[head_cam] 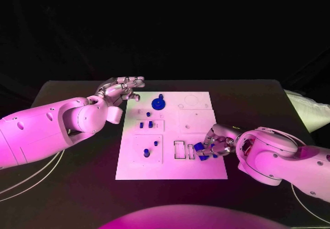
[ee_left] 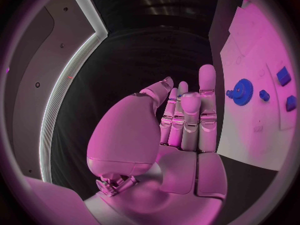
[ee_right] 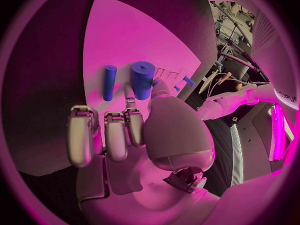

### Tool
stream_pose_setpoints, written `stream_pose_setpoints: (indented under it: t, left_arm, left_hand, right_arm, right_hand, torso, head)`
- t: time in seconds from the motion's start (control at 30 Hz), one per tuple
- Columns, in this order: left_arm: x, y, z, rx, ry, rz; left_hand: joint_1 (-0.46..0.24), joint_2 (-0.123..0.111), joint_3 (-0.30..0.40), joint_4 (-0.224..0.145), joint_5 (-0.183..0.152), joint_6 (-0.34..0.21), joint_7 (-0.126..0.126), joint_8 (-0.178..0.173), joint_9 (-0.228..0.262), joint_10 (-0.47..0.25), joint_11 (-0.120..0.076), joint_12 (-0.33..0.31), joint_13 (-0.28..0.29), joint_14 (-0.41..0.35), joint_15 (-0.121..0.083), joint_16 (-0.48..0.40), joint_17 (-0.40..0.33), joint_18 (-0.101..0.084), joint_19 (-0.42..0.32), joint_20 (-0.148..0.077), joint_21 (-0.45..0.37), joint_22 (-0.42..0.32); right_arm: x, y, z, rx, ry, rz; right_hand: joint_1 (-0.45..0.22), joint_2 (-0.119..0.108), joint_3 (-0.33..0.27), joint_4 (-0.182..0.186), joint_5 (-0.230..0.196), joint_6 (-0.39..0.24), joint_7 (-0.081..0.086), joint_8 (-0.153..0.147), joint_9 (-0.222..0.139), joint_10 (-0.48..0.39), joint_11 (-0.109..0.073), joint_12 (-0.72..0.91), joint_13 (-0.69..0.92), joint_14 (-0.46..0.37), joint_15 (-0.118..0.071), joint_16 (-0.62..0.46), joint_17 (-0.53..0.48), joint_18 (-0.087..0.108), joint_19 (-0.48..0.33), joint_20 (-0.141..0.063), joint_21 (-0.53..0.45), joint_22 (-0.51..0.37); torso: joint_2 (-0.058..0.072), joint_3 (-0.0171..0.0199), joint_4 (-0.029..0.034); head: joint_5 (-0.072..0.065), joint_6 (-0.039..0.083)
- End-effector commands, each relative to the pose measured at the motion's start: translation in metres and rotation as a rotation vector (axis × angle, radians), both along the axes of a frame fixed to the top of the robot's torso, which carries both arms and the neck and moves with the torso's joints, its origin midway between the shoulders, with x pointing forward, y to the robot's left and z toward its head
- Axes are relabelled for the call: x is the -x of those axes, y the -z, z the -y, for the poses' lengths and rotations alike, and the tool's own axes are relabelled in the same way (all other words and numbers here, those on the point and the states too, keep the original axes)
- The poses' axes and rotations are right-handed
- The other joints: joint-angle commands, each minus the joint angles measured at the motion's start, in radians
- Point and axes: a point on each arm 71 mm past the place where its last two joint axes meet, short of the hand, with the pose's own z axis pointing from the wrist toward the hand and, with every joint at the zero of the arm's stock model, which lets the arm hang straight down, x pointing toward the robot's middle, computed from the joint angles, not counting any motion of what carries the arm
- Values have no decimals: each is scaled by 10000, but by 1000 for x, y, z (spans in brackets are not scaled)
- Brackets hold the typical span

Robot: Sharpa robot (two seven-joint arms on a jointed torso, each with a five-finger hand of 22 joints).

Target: Assemble the parts on the task board

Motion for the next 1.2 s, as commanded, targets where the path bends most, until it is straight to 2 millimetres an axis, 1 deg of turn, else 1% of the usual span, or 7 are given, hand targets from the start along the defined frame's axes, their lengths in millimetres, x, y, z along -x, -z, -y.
stream_pose_setpoints:
  t: [0.03, 0.13, 0.23, 0.4, 0.6, 0.8, 1.2]
  left_arm:
    - [1, -1, 3, 75, 234, 69]
    - [1, -1, 3, 74, 245, 68]
    - [1, -1, 3, 72, 251, 68]
    - [1, -1, 3, 60, 274, 69]
    - [1, -1, 4, 43, 301, 70]
    - [1, -1, 6, 51, 336, 75]
    - [1, -1, 7, 30, 381, 110]
  left_hand:
    - [48, -24, 10, -74, 48, -46, 4, 15, -9, -63, 28, 58, -14, -57, -8, -22, -9, 174, -81, 14, -62, -13]
    - [48, -24, 10, -74, 48, -46, 4, 15, -9, -63, 28, 58, -14, -57, -8, -22, -9, 174, -81, 14, -62, -13]
    - [48, -24, 10, -74, 48, -46, 4, 15, -9, -63, 28, 58, -14, -57, -8, -22, -9, 174, -81, 14, -62, -13]
    - [42, -28, 9, -78, 48, -52, 5, 15, -9, -80, 31, 62, -17, -63, -6, -21, -16, 173, -84, 16, -66, -14]
    - [43, -27, 10, -79, 48, -53, 5, 15, -9, -81, 31, 62, -17, -64, -6, -22, -17, 173, -84, 16, -66, -14]
    - [55, -29, 20, -100, 51, -97, -4, -3, -16, -98, 28, 74, -19, -73, -5, -22, -31, 174, -88, 17, -71, -15]
    - [55, -29, 20, -100, 51, -97, -4, -3, -16, -98, 28, 74, -19, -73, -5, -22, -31, 174, -88, 17, -71, -15]
  right_arm:
    - [2, 9, 2, 511, -137, -83]
    - [1, 8, 2, 422, -47, 99]
    - [1, 6, 1, 194, 112, 191]
    - [5, 1, 1, -670, 673, 239]
    - [8, -11, -1, -1991, 1417, -64]
    - [8, -18, -5, -2771, 1775, -476]
    - [7, -8, -33, -2601, 1121, -1303]
  right_hand:
    - [525, 240, 215, -315, -337, 81, -12, 75, 31, 47, -81, -9, 978, 815, -79, 53, 1433, -202, 48, -62, 79, 159]
    - [954, 480, 551, -572, -876, 125, -37, 89, 60, 68, -110, -1, 1019, 818, -106, 59, 1450, -205, 53, -88, 92, 178]
    - [1032, 564, 685, -625, -908, 175, -59, 103, 77, 105, -127, 44, 1077, 819, -113, 63, 1461, -209, 59, -96, 104, 196]
    - [958, 584, 950, -606, -262, 329, -125, 84, 125, 151, -193, 67, 1140, 825, -162, 74, 1488, -218, 82, -141, 137, 244]
    - [239, 520, 988, -100, 282, 434, -139, 17, 170, 204, -194, 81, 1195, 830, -169, 82, 1510, -232, 109, -153, 177, 304]
    - [-160, 356, 930, 167, 1183, 502, -158, -48, 234, 235, -212, 77, 1236, 833, -188, 85, 1521, -232, 113, -168, 184, 314]
    - [-418, 313, 855, 251, 1422, 584, -175, -67, 302, 253, -225, 68, 1261, 835, -199, 88, 1531, -234, 116, -177, 189, 324]
  torso:
    - [-7, -4, -12]
    - [-4, -2, -8]
    - [-11, 3, -10]
    - [-10, 3, -11]
    - [-7, 0, -12]
    - [1, 1, 19]
    - [10, -5, 6]
  head:
    - [6, -5]
    - [-2, -1]
    - [-9, 9]
    - [-24, 37]
    - [-61, 74]
    - [-57, 89]
    - [2, 67]
